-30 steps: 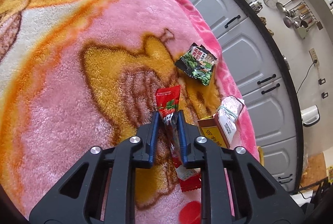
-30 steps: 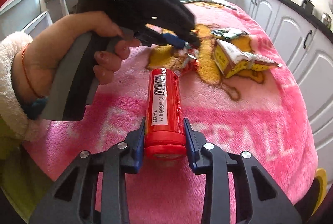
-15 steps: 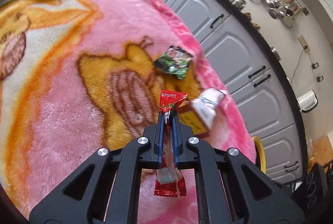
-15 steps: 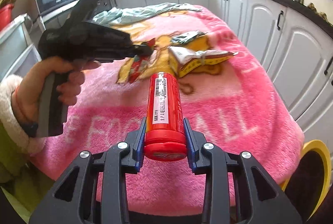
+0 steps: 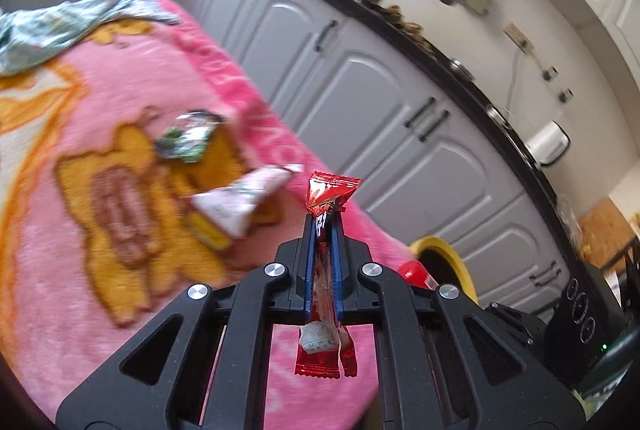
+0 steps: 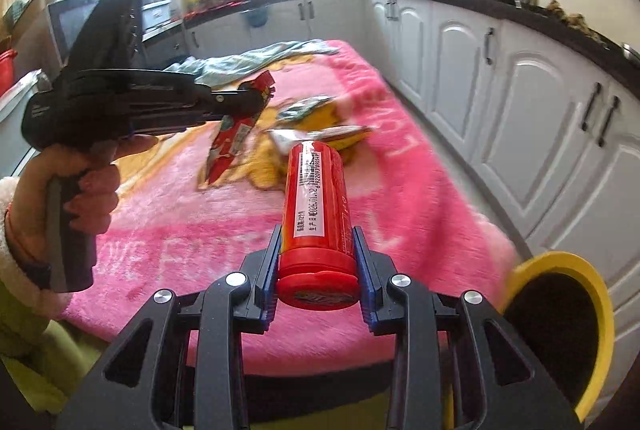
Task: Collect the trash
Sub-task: 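Carry both items over the yellow bin and open both tools to drop them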
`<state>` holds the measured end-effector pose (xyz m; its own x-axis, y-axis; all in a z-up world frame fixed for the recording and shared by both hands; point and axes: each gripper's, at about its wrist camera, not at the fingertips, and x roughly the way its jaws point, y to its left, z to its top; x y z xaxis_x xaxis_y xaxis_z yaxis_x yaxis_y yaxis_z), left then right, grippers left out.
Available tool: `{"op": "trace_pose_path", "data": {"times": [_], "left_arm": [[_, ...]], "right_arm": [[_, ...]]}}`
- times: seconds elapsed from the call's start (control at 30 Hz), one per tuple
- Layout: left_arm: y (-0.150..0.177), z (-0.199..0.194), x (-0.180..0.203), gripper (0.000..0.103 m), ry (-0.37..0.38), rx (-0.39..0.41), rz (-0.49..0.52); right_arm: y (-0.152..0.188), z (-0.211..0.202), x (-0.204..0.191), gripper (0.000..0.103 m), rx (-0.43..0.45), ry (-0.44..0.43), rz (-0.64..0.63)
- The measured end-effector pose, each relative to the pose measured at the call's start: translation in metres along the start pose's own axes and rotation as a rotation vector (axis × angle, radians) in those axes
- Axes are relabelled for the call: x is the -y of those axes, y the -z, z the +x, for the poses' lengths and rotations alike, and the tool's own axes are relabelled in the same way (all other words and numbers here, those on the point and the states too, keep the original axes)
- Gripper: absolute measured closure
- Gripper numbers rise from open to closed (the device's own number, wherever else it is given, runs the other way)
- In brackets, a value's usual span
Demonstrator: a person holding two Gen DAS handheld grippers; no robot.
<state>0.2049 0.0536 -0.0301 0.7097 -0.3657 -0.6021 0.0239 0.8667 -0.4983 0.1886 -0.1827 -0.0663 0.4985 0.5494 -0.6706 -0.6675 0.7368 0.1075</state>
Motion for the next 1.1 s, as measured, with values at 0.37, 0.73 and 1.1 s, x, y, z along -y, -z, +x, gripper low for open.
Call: {"op": "trace_pose_path", "data": {"times": [0.37, 0.73, 1.1], "left_arm": [[0.011, 0.065, 0.095, 0.100, 0.121, -0.080, 0.128], [0.039, 0.133, 0.176, 0.099, 0.227, -0.191, 0.197], [0.054, 0.156, 0.180, 0.054, 0.215, -0.237, 0.208]], "right_arm": [[0.036, -0.054, 0.080, 0.072, 0.042, 0.133, 0.157], [0.094, -0.093, 0.157, 0.074, 0.033, 0.289, 0.352], [0.110, -0.108, 0.179, 0.044, 0.081, 0.313, 0.465]]}}
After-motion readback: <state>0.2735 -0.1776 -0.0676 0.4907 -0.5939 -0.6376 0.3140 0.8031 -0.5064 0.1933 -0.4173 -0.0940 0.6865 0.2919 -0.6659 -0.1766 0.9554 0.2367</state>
